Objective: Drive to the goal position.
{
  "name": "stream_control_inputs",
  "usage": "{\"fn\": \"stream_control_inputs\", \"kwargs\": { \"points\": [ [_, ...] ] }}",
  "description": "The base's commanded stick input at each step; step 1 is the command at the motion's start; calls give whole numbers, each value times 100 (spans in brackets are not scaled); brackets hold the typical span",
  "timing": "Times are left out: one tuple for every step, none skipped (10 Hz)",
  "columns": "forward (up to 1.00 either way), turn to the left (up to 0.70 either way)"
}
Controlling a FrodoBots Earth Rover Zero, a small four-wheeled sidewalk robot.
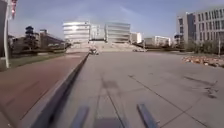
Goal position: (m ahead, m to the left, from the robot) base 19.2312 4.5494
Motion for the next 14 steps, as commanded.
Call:
{"fn": "stream_control_inputs", "kwargs": {
  "points": [
    [70, 0],
    [70, 0],
    [70, 0],
    [70, 0],
    [70, 0],
    [70, 0],
    [70, 0],
    [70, 0],
    [70, 0],
    [70, 0],
    [70, 0],
    [70, 0],
    [70, 0],
    [70, 0]
  ]
}}
